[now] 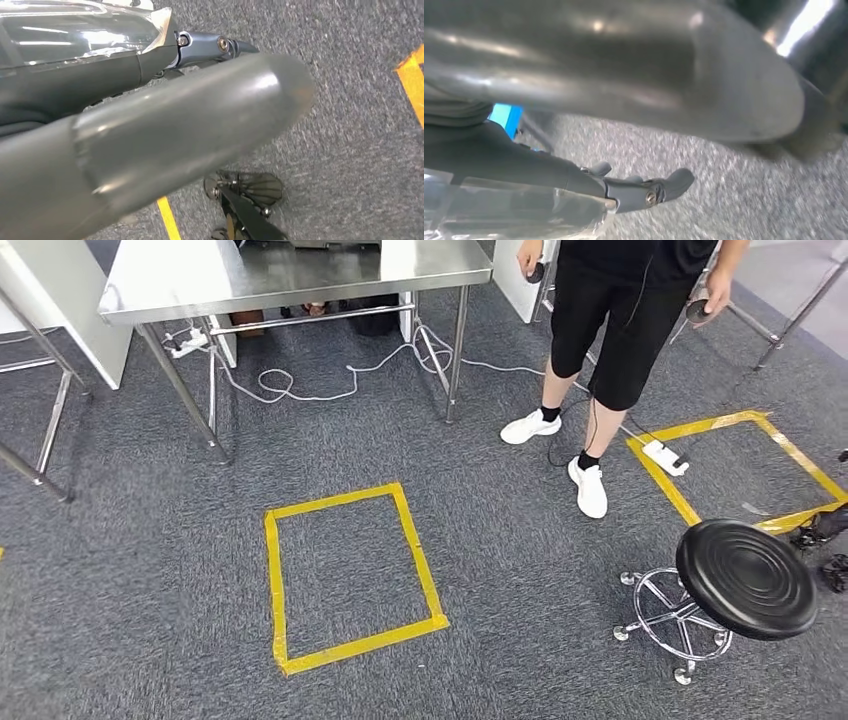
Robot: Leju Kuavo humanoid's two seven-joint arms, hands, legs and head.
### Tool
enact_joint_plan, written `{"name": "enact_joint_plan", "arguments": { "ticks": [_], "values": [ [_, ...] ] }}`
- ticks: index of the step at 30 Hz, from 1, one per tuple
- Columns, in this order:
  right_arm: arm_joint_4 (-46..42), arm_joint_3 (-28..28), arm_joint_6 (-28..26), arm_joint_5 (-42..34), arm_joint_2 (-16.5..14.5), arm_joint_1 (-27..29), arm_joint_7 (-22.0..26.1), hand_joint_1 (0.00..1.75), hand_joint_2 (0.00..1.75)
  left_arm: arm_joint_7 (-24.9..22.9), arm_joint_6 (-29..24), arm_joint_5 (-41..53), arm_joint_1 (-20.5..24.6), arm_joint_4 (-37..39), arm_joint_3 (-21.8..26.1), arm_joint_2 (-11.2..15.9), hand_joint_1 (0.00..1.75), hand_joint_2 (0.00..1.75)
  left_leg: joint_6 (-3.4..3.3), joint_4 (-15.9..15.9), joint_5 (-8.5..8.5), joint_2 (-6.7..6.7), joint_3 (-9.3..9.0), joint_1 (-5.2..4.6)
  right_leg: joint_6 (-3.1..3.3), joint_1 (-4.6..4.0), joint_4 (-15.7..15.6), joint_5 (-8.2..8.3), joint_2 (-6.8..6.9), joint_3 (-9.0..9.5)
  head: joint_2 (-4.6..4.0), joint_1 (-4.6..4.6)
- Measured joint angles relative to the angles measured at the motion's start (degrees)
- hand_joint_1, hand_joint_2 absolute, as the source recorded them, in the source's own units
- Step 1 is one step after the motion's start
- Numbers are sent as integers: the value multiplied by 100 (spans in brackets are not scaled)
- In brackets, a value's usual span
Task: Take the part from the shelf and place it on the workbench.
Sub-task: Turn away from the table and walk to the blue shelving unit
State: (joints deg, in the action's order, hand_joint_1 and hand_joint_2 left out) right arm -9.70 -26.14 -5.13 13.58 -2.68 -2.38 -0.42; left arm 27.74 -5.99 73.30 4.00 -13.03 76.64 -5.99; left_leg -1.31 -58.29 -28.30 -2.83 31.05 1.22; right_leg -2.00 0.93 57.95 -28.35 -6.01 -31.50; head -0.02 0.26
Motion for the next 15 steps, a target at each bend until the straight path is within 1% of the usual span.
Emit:
{"name": "enact_joint_plan", "arguments": {
  "ticks": [1,2,3,4,5,6,7,8,9,10,11,12,13,14,15],
  "values": [
    [3,0,-1,-2,-1,4,-3,0,0,1,-3,-1,1,0,1,-3,0,0,-49,25,22,80,5,-2,0,-6,160,-95,127,-93,0,12],
    [4,0,-2,-7,-1,1,-5,0,0,1,-5,-2,-1,0,1,-7,0,0,-90,43,39,169,16,-8,17,-14,439,-249,282,-230,0,25],
    [4,0,-2,-13,-2,-6,-7,0,0,2,-8,-4,-5,0,1,-6,0,0,-116,45,47,256,32,-30,41,-19,805,-429,425,-413,0,34],
    [4,0,-3,-19,-3,-11,-8,0,0,2,-10,-6,-9,0,2,-6,0,0,-136,43,52,349,51,-47,54,-18,1177,-589,485,-588,0,43],
    [4,0,-3,-26,-3,-15,-7,0,0,2,-13,-8,-11,0,2,-7,0,0,-143,42,57,440,68,-64,50,-18,1447,-686,512,-697,-1,43],
    [4,0,-3,-29,-3,-15,-7,0,0,2,-15,-10,-10,0,2,-7,0,0,-149,41,62,526,80,-78,28,-19,1519,-695,528,-697,-1,43],
    [4,0,-3,-32,-3,-15,-7,0,0,3,-16,-11,-8,0,2,-9,0,0,-152,41,65,604,85,-87,-3,-21,1370,-623,551,-576,-1,44],
    [4,0,-3,-33,-3,-13,-8,0,0,3,-17,-11,-6,0,2,-13,0,0,-153,41,68,675,83,-96,-29,-25,1028,-501,604,-351,-1,45],
    [4,0,-3,-34,-3,-14,-9,0,0,4,-17,-11,-5,0,2,-17,0,0,-148,41,71,739,75,-104,-36,-41,604,-376,722,-81,-1,47],
    [4,0,-2,-36,-2,-21,-13,0,0,4,-17,-10,-5,1,2,-23,0,0,-136,34,70,803,68,-122,-25,-73,235,-267,838,129,-1,49],
    [4,0,-2,-38,-2,-29,-20,0,0,3,-16,-10,-4,2,2,-28,0,0,-118,30,72,865,62,-138,4,-106,-13,-193,922,257,-1,41],
    [4,0,-2,-40,0,-33,-28,0,0,1,-16,-10,1,3,2,-31,0,0,-95,27,76,927,56,-149,40,-139,-129,-154,956,299,-1,34],
    [4,0,-2,-43,3,-31,-38,0,0,-1,-16,-10,11,4,2,-34,0,0,-69,29,83,988,49,-154,72,-161,-152,-125,909,276,-1,26],
    [5,0,-3,-44,4,-21,-45,0,0,-4,-15,-10,25,4,2,-36,0,0,-36,29,85,1009,44,-143,112,-127,-172,-92,844,271,-1,20],
    [5,0,-3,-44,4,-7,-50,0,0,-6,-16,-10,39,4,2,-35,0,0,4,-1,54,923,51,-126,144,-89,-197,-57,789,284,0,16]
  ]
}}
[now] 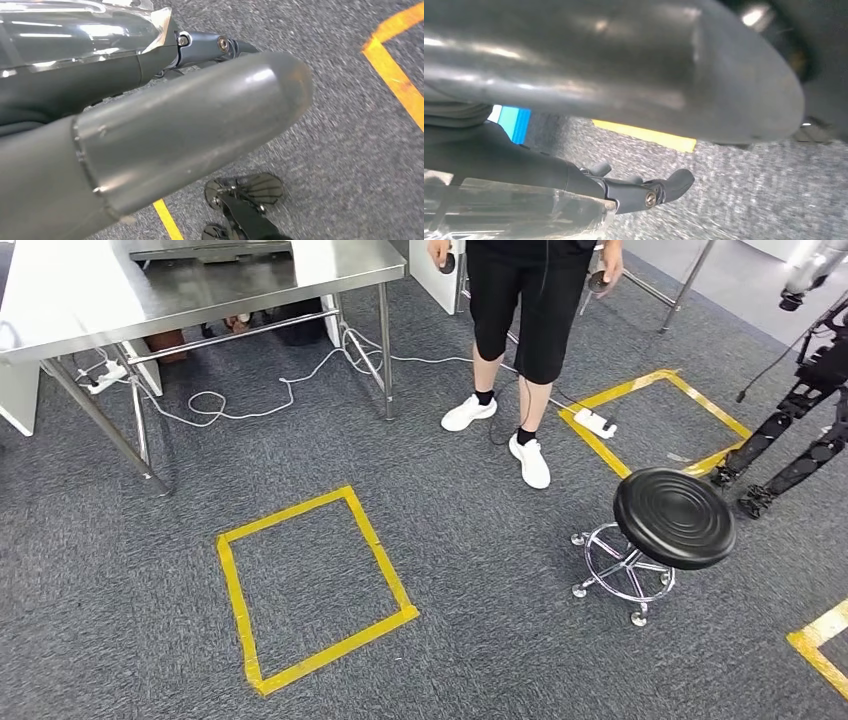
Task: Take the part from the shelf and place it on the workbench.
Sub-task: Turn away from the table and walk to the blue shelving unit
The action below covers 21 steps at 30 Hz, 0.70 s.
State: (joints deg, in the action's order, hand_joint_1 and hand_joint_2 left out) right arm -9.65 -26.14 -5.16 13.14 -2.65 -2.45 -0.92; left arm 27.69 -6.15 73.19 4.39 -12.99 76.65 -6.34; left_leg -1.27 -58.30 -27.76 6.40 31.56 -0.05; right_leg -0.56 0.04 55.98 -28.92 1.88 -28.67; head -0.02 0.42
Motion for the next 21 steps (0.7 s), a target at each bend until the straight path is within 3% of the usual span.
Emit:
{"name": "enact_joint_plan", "arguments": {
  "ticks": [1,3,5,6,8,10,12,13,15,17,19,21],
  "values": [
    [1,0,0,1,-1,8,-4,0,0,-1,0,0,7,0,0,0,0,0,39,-103,-94,-149,39,19,37,44,-25,39,-50,9,0,-5],
    [1,0,1,2,-14,9,-7,0,0,-4,1,-1,-7,1,0,1,0,0,105,-649,-479,-509,261,59,102,91,-49,103,-154,-1,0,-28],
    [2,0,2,3,-25,6,-9,0,0,-8,2,-2,-34,3,0,-2,0,0,153,-1350,-830,-629,537,88,130,88,-41,133,-281,-43,1,-42],
    [2,0,2,3,-28,11,-9,0,0,-8,1,-3,-41,3,0,-1,0,0,179,-1521,-859,-640,591,107,129,89,-34,140,-348,-51,1,-45],
    [3,0,2,4,-25,21,-9,0,0,-8,0,-14,-44,3,0,5,0,0,234,-1229,-585,-672,407,175,112,106,8,137,-499,-55,1,-50],
    [3,0,2,8,-23,11,-9,0,0,-4,-1,-36,-46,3,0,10,0,0,281,-531,-237,-892,60,256,60,106,110,105,-651,-101,0,-56],
    [3,0,5,16,-21,-15,-10,0,0,3,-7,-55,-46,3,-1,9,0,0,265,-153,-176,-1074,-96,277,-28,91,206,93,-779,-219,1,-57],
    [3,0,8,22,-19,-21,-12,0,0,8,-11,-60,-44,3,-1,9,0,0,236,-115,-208,-1072,-99,256,-76,88,226,107,-837,-278,1,-58],
    [5,0,13,34,-11,-9,-16,0,0,15,-22,-68,-41,3,1,3,0,0,137,-66,-178,-932,-87,230,-163,95,228,140,-911,-378,0,-55],
    [7,0,14,43,-2,-9,-19,0,0,23,-29,-71,-35,4,1,-4,0,0,34,-5,-126,-773,-88,228,-181,81,472,12,-700,-532,0,-42],
    [8,0,15,49,-2,-21,-20,0,0,28,-33,-78,-40,5,1,-3,0,0,-19,12,-109,-601,-78,216,-143,79,1164,-311,-383,-869,0,-20],
    [8,0,15,50,-3,-21,-19,0,0,28,-36,-85,-48,5,2,-2,0,0,-28,11,-110,-419,-68,204,-160,89,1785,-525,-276,-1148,0,-8]
  ]
}}
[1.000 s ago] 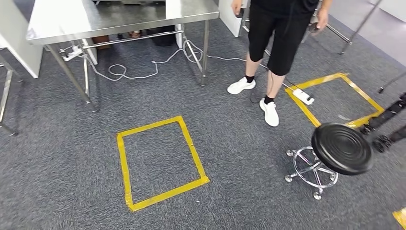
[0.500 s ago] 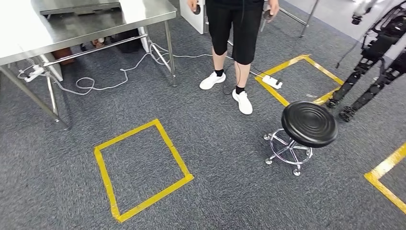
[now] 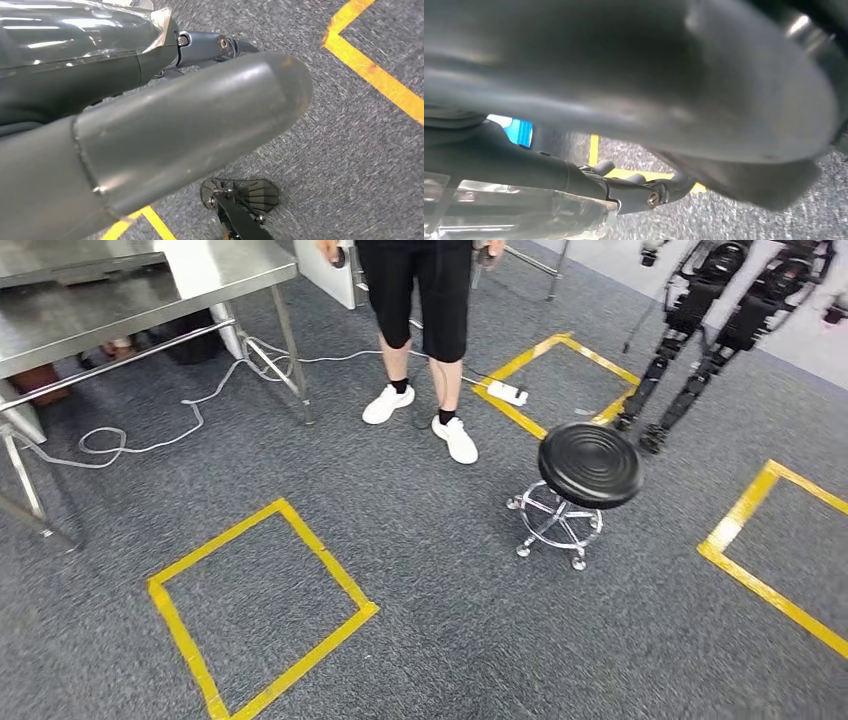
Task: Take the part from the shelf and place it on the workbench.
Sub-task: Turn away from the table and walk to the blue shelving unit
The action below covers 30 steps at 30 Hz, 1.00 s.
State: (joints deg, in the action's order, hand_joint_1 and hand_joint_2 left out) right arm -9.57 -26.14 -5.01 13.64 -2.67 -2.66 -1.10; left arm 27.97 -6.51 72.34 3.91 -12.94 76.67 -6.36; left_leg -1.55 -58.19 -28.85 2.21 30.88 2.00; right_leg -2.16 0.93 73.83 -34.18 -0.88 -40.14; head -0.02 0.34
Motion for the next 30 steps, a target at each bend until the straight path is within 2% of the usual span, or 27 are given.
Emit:
{"name": "enact_joint_plan", "arguments": {
  "ticks": [1,2,3,4,5,6,7,8,9,10,11,13,14,15,16,17,18,20,21,22,23,24,25,27,28,29,30],
  "values": [
    [0,0,0,0,2,2,0,0,0,-1,0,-2,0,0,0,-1,0,0,2,-1,-1,81,0,-1,-39,6,14,22,22,23,0,3],
    [0,0,0,1,5,2,0,0,0,-1,1,-2,3,1,0,-3,0,0,8,-1,-4,158,-5,2,-92,19,-210,123,64,171,0,6],
    [0,0,0,1,10,1,-3,0,0,-1,1,-2,7,1,0,-7,0,0,20,-2,-9,223,-18,6,-142,34,-616,266,168,413,0,9],
    [-1,0,1,2,10,0,-8,0,0,-1,2,-2,9,1,0,-10,0,0,42,-3,-17,280,-37,-6,-161,40,-1033,393,332,645,0,15],
    [-1,0,1,3,9,-3,-11,0,0,0,2,-2,10,2,0,-12,0,0,77,-4,-32,332,-59,-21,-150,28,-1356,490,466,814,0,17],
    [-1,0,2,4,5,-5,-15,0,0,0,2,-2,11,2,0,-11,0,0,116,-3,-44,382,-83,-38,-110,13,-1534,537,556,897,0,13],
    [-1,0,2,5,2,-5,-16,0,0,1,2,-2,13,1,0,-10,0,0,154,3,-56,433,-107,-51,-56,-9,-1580,549,569,901,0,11],
    [0,0,2,6,2,-4,-16,0,0,1,1,-2,19,2,0,-10,0,0,191,18,-59,488,-132,-45,-10,-28,-1583,563,497,887,0,8],
    [0,0,2,7,5,0,-16,0,0,1,1,-2,26,1,0,-11,0,0,229,22,-68,517,-149,-29,39,-4,-1592,580,426,896,0,3],
    [0,0,2,7,6,3,-17,0,0,1,1,-2,31,1,0,-13,0,0,260,-20,-121,443,-145,-10,81,16,-1602,601,356,907,0,-5],
    [1,0,2,7,5,5,-18,0,0,1,1,-1,33,2,0,-15,0,0,281,-156,-236,304,-97,6,130,38,-1611,628,289,917,0,-17],
    [1,0,2,7,-1,5,-20,0,0,1,2,0,20,2,-1,-16,0,0,287,-793,-635,-63,172,16,198,44,-1616,658,152,915,0,-40],
    [2,0,2,7,-5,5,-20,0,0,1,2,1,9,2,-1,-17,0,0,278,-1189,-822,-160,354,13,220,26,-1614,665,80,908,0,-41],
    [2,0,2,8,-9,7,-20,0,0,1,2,1,1,2,-1,-16,0,0,270,-1501,-922,-206,509,9,229,6,-1613,666,-4,906,0,-40],
    [2,0,2,8,-9,11,-19,0,0,1,2,1,-4,2,-1,-15,0,0,257,-1632,-906,-223,592,7,233,-8,-1609,669,-89,909,0,-40],
    [3,0,2,8,-9,14,-19,0,0,1,2,1,-5,2,0,-14,0,0,241,-1549,-775,-234,580,6,236,-17,-1606,670,-176,916,0,-40],
    [4,0,2,8,-7,15,-19,0,0,1,2,1,-4,2,0,-13,0,0,220,-1258,-558,-259,470,6,235,-21,-1603,670,-263,928,0,-40],
    [4,0,3,7,-9,8,-19,0,0,1,2,1,-3,2,-1,-13,0,0,172,-495,-166,-483,161,12,223,-42,-1585,664,-421,926,0,-41],
    [4,0,3,7,-11,2,-19,0,0,1,2,1,-1,2,-1,-12,0,0,153,-235,-70,-584,57,8,203,-50,-1577,665,-485,907,0,-39],
    [4,0,3,8,-13,-1,-19,0,0,0,1,1,1,2,-2,-11,0,0,134,-109,-49,-659,13,-4,173,-56,-1571,671,-544,877,0,-38],
    [4,0,9,8,-13,0,-19,0,0,-5,1,1,5,2,-2,-10,0,0,114,-82,-58,-648,5,-26,132,-52,-1575,683,-600,834,0,-37],
    [4,0,19,8,-11,7,-19,0,0,-13,0,1,10,2,-1,-10,0,0,82,-66,-43,-583,3,-42,89,-41,-1590,698,-656,797,0,-37],
    [5,0,33,8,-4,13,-19,0,0,-21,0,1,16,3,-1,-17,0,0,41,-35,-22,-517,-5,-45,56,-35,-1571,696,-635,769,0,-39],
    [6,0,71,7,8,10,-19,0,0,-36,0,4,21,4,0,-29,0,0,-37,27,21,-364,-21,-35,41,-49,-1284,542,-368,610,0,-13],
    [7,0,85,5,13,4,-20,0,0,-42,0,10,17,4,0,-34,0,0,-59,38,29,-280,-23,-38,56,-41,-982,393,-188,465,0,4],
    [7,0,95,3,14,-1,-22,0,0,-51,1,16,9,4,0,-33,0,0,-72,38,27,-200,-22,-47,66,-38,-618,227,-69,276,0,19],
    [7,0,98,-1,15,0,-24,0,0,-65,2,23,1,4,0,-33,0,0,-76,37,24,-115,-20,-55,60,-26,-288,102,-20,114,0,28]
  ]
}}
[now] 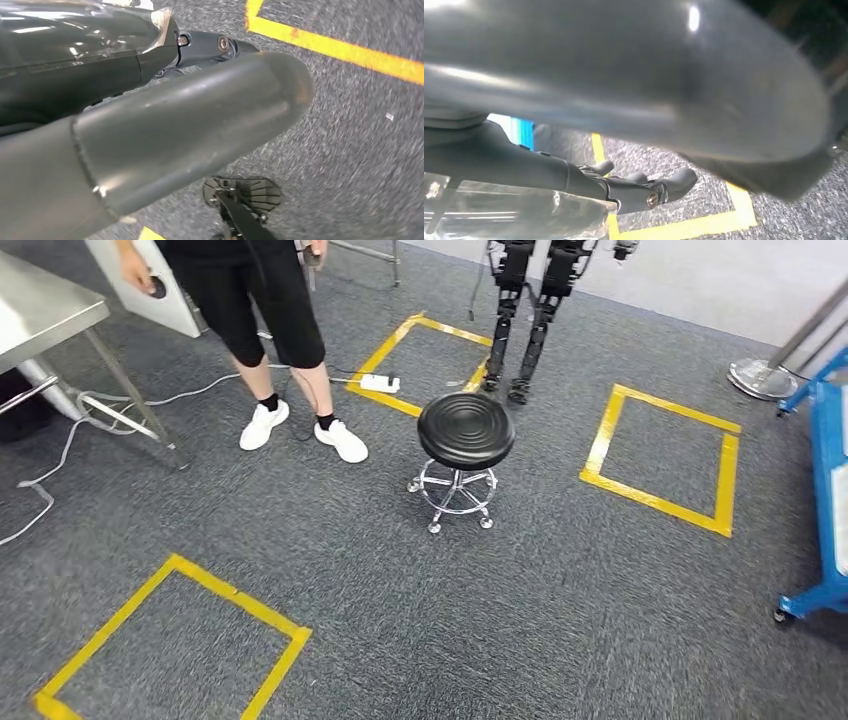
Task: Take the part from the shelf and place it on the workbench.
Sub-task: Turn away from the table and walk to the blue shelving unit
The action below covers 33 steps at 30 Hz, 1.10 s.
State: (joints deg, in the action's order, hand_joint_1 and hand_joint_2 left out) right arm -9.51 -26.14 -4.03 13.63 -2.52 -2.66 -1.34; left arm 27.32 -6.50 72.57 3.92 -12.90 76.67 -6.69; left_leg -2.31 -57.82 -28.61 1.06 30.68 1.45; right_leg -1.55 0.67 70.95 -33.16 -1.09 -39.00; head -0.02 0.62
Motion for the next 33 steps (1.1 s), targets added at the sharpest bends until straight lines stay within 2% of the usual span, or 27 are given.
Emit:
{"name": "enact_joint_plan", "arguments": {
  "ticks": [1,2,3,4,5,6,7,8,9,10,12,14,15,16,17,18,19,21,22,23,25,26,27,29,31,32,33],
  "values": [
    [0,0,0,-3,2,1,-2,0,0,-13,2,7,-4,0,0,0,0,0,-1,-1,-3,82,2,-6,-24,9,195,-55,24,-86,0,0],
    [0,0,-1,-5,3,1,-4,0,0,-23,5,11,-4,0,-1,-1,0,0,2,-2,-7,161,1,-7,-68,18,184,-22,46,-60,0,2],
    [0,0,-1,-7,5,1,-7,0,0,-29,8,15,-2,1,-1,-2,0,0,9,-3,-12,231,-4,-5,-121,29,-40,86,78,80,0,5],
    [0,0,-2,-6,8,1,-13,0,0,-31,14,20,0,1,-2,-2,0,0,24,-4,-21,297,-16,-4,-170,42,-426,231,158,307,0,5],
    [0,0,-3,-9,7,2,-19,0,0,-28,20,37,2,2,-2,-2,0,0,47,-6,-34,353,-29,-16,-194,41,-817,356,276,524,1,7],
    [0,1,-4,-15,6,3,-25,0,0,-21,28,62,3,3,-4,0,0,0,77,-9,-51,407,-45,-29,-180,26,-1109,446,364,687,1,4],
    [0,2,-4,-25,2,5,-34,0,0,-14,36,92,5,3,-8,5,0,0,112,-12,-64,458,-62,-44,-141,11,-1273,490,423,768,1,-3],
    [0,3,-4,-37,-3,8,-44,0,0,-6,40,124,8,3,-16,11,0,0,145,-10,-74,507,-78,-54,-88,-14,-1310,500,414,766,1,-8],
    [0,4,-4,-47,-4,11,-55,0,0,-3,41,146,17,4,-29,16,0,0,180,-5,-80,559,-98,-47,-38,-24,-1317,514,347,754,1,-15],
    [0,5,-4,-55,-8,16,-67,0,0,-6,39,158,27,4,-42,22,0,0,217,-16,-99,547,-108,-28,5,5,-1326,526,285,755,1,-18],
    [0,8,-4,-66,-16,23,-81,0,0,-13,31,166,41,5,-61,33,0,0,271,-242,-288,301,-32,5,94,44,-1351,558,177,787,0,-27],
    [0,9,-4,-73,-29,18,-87,0,0,-21,25,166,23,10,-64,40,0,0,281,-904,-669,-12,262,14,168,36,-1353,579,68,800,0,-35],
    [0,9,-4,-74,-36,15,-89,0,0,-24,25,166,11,12,-66,42,0,0,280,-1271,-822,-73,436,14,189,21,-1350,584,2,798,0,-35],
    [0,9,-4,-74,-40,14,-89,0,0,-27,25,164,0,13,-66,45,0,0,281,-1522,-879,-100,567,14,195,7,-1348,585,-74,800,0,-33],
    [0,9,-3,-75,-43,18,-89,0,0,-28,22,156,-5,13,-66,48,0,0,279,-1582,-819,-111,614,16,194,0,-1344,584,-153,808,0,-34],
    [0,9,-1,-74,-44,21,-89,0,0,-28,18,147,-6,13,-66,51,0,0,273,-1426,-655,-123,564,20,193,-1,-1339,584,-231,818,0,-34],
    [0,9,1,-74,-45,21,-91,0,0,-28,13,137,-6,13,-66,55,0,0,265,-1109,-429,-179,440,30,192,0,-1329,582,-311,825,0,-34],
    [-1,9,13,-72,-55,8,-93,0,0,-24,2,124,-6,13,-66,64,0,0,246,-443,-111,-454,181,58,171,-22,-1287,574,-468,794,0,-32],
    [-1,9,29,-67,-61,-1,-89,0,0,-22,-2,121,-6,13,-67,68,0,0,236,-245,-52,-556,112,60,145,-27,-1271,577,-537,755,0,-31],
    [-2,9,48,-62,-63,-3,-79,0,0,-20,-5,118,-5,13,-67,71,0,0,220,-167,-55,-600,91,48,112,-30,-1262,585,-602,702,1,-29],
    [-2,9,84,-46,-54,12,-56,0,0,-20,-13,107,5,14,-67,67,0,0,154,-122,-34,-461,78,20,34,-12,-1263,609,-697,624,1,-28],
    [-2,9,91,-37,-46,17,-48,0,0,-21,-16,99,12,15,-66,63,0,0,111,-90,-13,-389,61,18,9,-12,-1216,592,-622,584,1,-27],
    [-1,9,95,-25,-39,15,-42,0,0,-22,-21,93,17,15,-66,59,0,0,64,-58,6,-305,43,23,1,-16,-1076,516,-473,511,1,-16],
    [-2,9,97,-5,-31,3,-27,0,0,-30,-37,84,13,15,-66,58,0,0,7,-23,22,-133,25,21,22,-14,-475,224,-109,210,0,12],
    [-2,9,99,6,-28,-2,3,0,0,-51,-53,80,1,15,-65,61,0,0,-6,-25,17,50,28,10,7,9,199,-27,13,-123,0,28],
    [-2,9,100,9,-26,-2,16,0,0,-63,-57,78,-1,16,-64,61,0,0,-2,-26,13,136,28,11,-34,25,306,-34,33,-163,0,28],
    [-2,9,101,12,-24,-2,26,0,0,-73,-61,77,0,16,-64,58,0,0,5,-27,8,214,24,15,-91,44,187,45,60,-85,0,29]
  ]
}}
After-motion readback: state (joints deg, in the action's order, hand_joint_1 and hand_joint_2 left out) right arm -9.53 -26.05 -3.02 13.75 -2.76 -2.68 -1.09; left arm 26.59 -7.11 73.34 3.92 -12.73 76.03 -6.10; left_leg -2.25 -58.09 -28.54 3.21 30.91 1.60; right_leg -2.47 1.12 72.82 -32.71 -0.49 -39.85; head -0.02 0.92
